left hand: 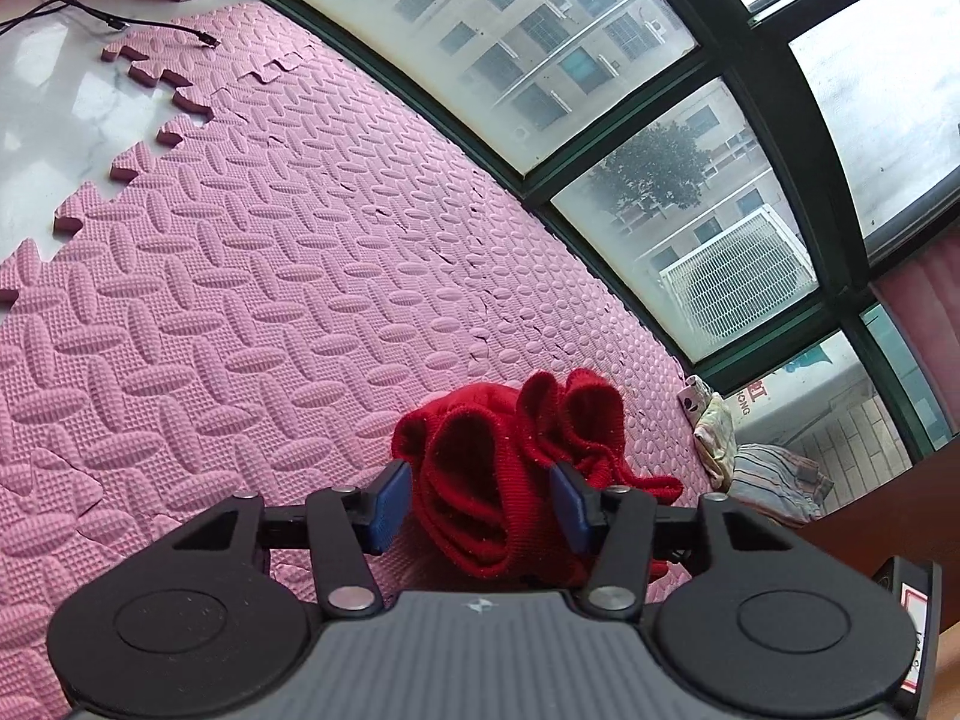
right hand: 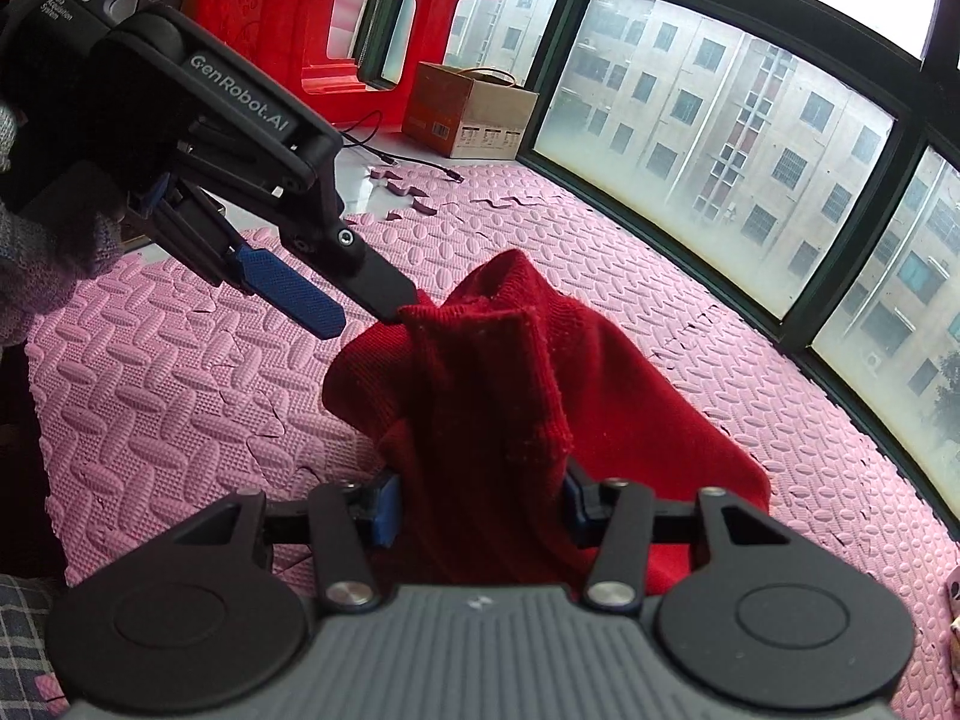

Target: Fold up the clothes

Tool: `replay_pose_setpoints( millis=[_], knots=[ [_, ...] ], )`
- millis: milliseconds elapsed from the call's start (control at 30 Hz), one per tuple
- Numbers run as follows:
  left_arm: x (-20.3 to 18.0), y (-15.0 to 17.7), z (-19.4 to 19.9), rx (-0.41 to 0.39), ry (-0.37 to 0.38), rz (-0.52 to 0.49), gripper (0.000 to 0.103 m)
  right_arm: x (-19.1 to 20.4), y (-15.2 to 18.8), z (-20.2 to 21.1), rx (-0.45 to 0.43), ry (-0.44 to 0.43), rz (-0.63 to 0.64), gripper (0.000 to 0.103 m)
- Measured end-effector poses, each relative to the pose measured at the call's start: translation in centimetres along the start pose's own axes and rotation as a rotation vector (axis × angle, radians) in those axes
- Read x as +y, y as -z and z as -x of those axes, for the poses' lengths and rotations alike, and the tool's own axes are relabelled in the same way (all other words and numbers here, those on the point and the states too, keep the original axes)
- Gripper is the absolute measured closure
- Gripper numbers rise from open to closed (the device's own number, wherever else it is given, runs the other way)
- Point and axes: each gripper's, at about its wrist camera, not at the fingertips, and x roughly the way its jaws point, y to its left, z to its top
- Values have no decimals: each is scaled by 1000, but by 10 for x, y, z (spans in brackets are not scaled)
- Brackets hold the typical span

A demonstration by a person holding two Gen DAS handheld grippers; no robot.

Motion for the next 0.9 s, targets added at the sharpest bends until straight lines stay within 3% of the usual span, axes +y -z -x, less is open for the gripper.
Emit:
replay_pose_setpoints(
  millis=[100, 200, 300, 567, 667, 800, 900],
  knots=[
    [1, 0, -6, 9, -28, -10, 49, 2, 2, 0, 0, 0, 5, 53],
    [7, 0, -11, 14, -17, 23, 49, 3, 3, -1, -1, 0, 8, 53],
    [7, 1, -11, 3, 8, 7, 55, -2, 2, 0, -7, -6, -16, 53],
    [18, 4, 2, -17, 14, 40, 42, -12, -1, 0, -16, -11, -57, 53],
    [26, 6, 5, -27, -9, 53, 44, -12, 0, -1, -16, -12, -55, 53],
    [32, 9, 0, 2, -17, 78, 56, -13, 0, -1, -17, -10, -54, 53],
    [36, 10, -6, 25, -12, 106, 57, -12, 0, -1, -18, -7, -51, 53]
  ],
)
